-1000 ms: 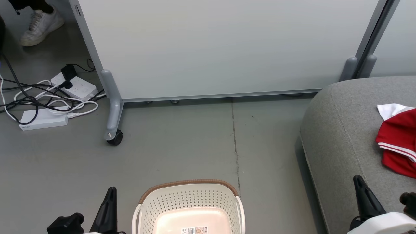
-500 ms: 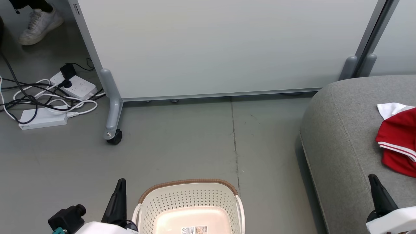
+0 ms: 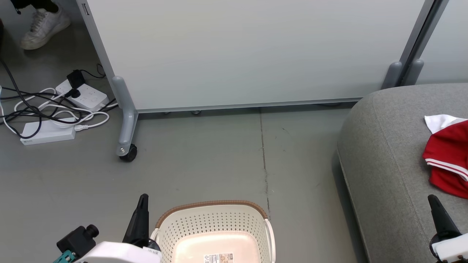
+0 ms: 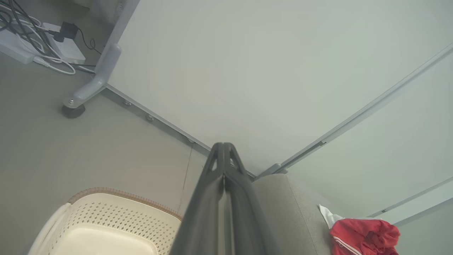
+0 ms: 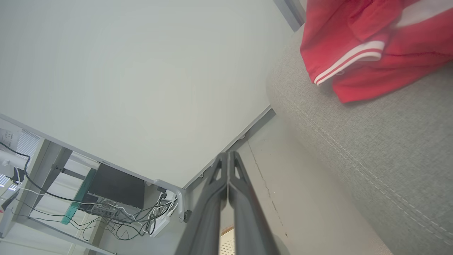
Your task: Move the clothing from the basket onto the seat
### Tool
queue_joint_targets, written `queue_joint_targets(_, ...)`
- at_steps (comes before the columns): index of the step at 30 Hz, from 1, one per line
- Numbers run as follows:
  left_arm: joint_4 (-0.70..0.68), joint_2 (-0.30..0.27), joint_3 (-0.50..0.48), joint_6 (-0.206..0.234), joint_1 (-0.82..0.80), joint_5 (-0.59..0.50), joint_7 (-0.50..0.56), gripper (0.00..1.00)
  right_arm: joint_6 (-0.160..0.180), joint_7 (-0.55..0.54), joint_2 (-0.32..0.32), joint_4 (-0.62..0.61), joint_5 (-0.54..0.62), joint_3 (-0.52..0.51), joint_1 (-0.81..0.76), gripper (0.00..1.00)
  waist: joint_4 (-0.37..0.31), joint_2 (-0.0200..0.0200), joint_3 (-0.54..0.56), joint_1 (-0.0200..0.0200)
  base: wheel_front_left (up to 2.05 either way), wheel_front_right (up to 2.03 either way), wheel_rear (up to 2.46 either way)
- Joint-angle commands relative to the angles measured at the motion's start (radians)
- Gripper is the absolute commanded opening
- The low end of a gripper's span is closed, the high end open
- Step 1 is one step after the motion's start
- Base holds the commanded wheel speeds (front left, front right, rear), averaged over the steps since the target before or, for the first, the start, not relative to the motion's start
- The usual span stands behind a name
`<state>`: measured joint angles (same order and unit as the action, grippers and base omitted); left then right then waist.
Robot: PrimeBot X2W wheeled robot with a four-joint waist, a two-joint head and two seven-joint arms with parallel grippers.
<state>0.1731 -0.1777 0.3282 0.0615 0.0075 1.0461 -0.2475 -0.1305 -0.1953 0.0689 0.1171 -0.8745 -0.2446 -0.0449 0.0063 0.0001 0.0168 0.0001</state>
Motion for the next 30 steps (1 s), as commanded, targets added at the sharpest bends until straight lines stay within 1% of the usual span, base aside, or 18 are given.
queue_joint_targets(1,-0.005,-0.003,-0.003,-0.012,-0.039,0.027,-0.006,0.0,0.0,-0.011,0.013,-0.002,-0.035,-0.014,0.029,0.0,0.0,-0.0001,0.0,-0.0001,0.0,0.0,0.0)
queue_joint_targets(30,0.045,0.054,0.014,-0.093,-0.107,0.297,-0.01,0.0,-0.001,-0.125,0.021,0.062,-0.346,-0.142,0.08,0.0,-0.002,-0.0001,-0.008,-0.0001,0.0,0.0,0.0)
